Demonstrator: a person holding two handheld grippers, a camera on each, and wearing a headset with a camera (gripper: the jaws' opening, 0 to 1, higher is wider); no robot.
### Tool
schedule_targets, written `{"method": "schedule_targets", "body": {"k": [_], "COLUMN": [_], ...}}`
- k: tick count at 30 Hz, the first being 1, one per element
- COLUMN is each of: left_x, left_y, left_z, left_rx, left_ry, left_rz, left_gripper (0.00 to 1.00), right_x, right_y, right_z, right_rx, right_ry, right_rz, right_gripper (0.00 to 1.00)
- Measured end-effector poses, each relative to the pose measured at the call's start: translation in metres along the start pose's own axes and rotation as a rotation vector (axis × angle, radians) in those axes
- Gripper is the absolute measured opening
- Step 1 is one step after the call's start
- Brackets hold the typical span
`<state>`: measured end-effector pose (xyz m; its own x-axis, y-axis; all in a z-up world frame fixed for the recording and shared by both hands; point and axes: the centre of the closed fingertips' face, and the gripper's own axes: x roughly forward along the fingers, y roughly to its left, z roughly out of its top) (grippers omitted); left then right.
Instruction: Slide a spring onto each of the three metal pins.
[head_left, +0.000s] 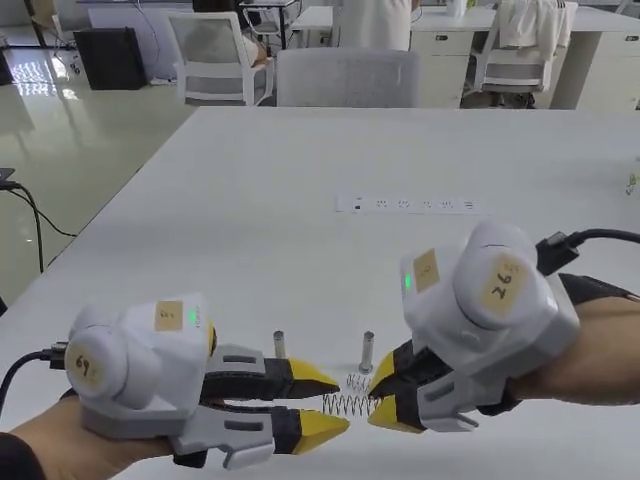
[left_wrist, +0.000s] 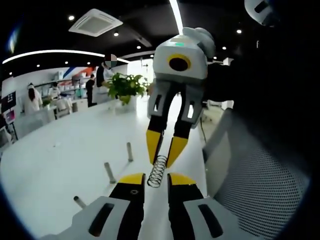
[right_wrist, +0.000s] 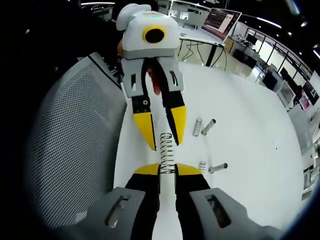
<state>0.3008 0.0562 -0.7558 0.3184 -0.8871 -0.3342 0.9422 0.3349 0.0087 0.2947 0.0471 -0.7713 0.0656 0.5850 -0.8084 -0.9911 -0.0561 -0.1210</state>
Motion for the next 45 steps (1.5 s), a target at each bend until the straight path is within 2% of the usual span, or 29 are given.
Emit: {"method": "schedule_targets", "body": {"k": [7,11,22,28,31,38,45], "left_x": [0.003,0.006,0.009,0.011,0.011,0.011,0.011], "left_y": [-0.007,-0.014,-0.015,-0.015,-0.014,-0.013,-0.014], "left_z": [-0.005,-0.009,-0.013,-0.016,-0.015,-0.014,-0.014], "left_rx": [0.030,0.078,0.133,0.151,0.150,0.149,0.150], "left_ry": [0.029,0.063,0.096,0.112,0.103,0.089,0.079], "left_rz": [-0.027,-0.047,-0.046,-0.041,-0.038,-0.033,-0.036], "left_gripper": [0.04,0.03,0.02,0.02,0.02,0.02,0.02], "right_x": [-0.002,-0.004,-0.009,-0.011,-0.013,-0.013,-0.007], "right_y": [0.006,0.009,0.012,0.012,0.012,0.010,0.011], "right_z": [-0.002,-0.002,0.007,0.019,0.031,0.034,0.027], "right_rx": [-0.032,-0.056,-0.069,-0.075,-0.042,0.004,0.034], "right_ry": [0.017,0.043,0.063,0.032,-0.038,-0.088,-0.075], "right_rz": [0.019,0.039,0.047,0.034,0.032,0.034,0.045], "right_gripper": [0.08,0.08,0.08,0.07,0.08,0.08,0.13]}}
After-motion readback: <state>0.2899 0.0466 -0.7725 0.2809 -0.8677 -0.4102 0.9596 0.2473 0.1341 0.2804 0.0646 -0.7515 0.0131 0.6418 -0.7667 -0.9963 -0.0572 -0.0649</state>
